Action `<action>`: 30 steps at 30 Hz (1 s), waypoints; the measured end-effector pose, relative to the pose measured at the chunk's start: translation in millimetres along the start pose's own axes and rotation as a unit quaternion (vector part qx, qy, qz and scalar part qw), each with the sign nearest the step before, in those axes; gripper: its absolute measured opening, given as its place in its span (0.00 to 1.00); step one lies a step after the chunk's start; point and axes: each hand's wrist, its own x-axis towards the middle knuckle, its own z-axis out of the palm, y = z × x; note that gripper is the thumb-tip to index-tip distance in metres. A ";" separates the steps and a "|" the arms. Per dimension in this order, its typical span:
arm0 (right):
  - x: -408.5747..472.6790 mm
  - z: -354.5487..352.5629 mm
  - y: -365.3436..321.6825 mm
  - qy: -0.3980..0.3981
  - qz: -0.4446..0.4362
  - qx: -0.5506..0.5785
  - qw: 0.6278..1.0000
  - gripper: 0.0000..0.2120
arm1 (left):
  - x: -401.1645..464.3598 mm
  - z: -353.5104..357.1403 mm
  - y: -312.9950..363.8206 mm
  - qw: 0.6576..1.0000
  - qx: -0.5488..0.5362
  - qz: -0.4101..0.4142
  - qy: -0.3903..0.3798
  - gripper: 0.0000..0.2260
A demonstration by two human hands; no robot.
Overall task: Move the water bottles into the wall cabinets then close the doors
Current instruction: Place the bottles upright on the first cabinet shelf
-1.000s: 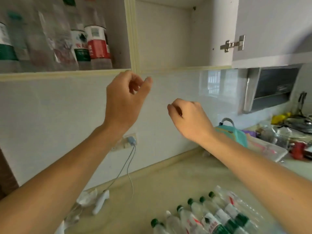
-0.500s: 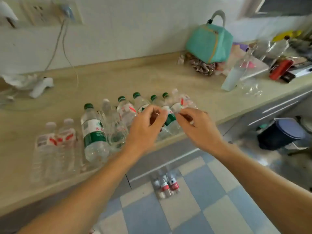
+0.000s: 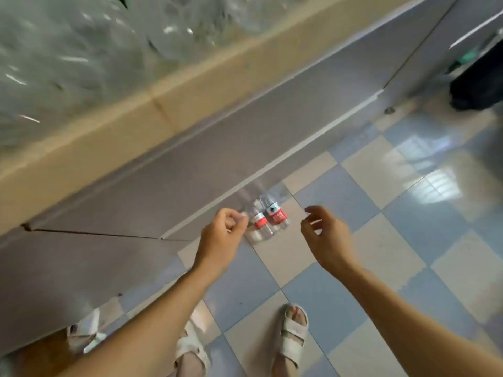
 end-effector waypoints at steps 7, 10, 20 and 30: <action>93.5 113.2 144.1 -0.051 0.035 -0.042 0.997 0.17 | 117.3 120.2 -140.6 0.997 0.035 -0.068 -0.019 0.10; 125.6 153.3 194.5 -0.079 0.035 -0.071 0.994 0.18 | 155.3 165.2 -193.5 0.994 0.037 -0.098 -0.028 0.15; 230.2 263.3 300.5 -0.059 0.073 -0.059 0.994 0.28 | 272.2 268.4 -305.3 0.987 0.004 -0.160 -0.008 0.33; 232.1 299.9 317.5 -0.089 0.128 0.020 0.988 0.26 | 295.6 290.4 -325.9 0.979 -0.066 -0.187 -0.048 0.26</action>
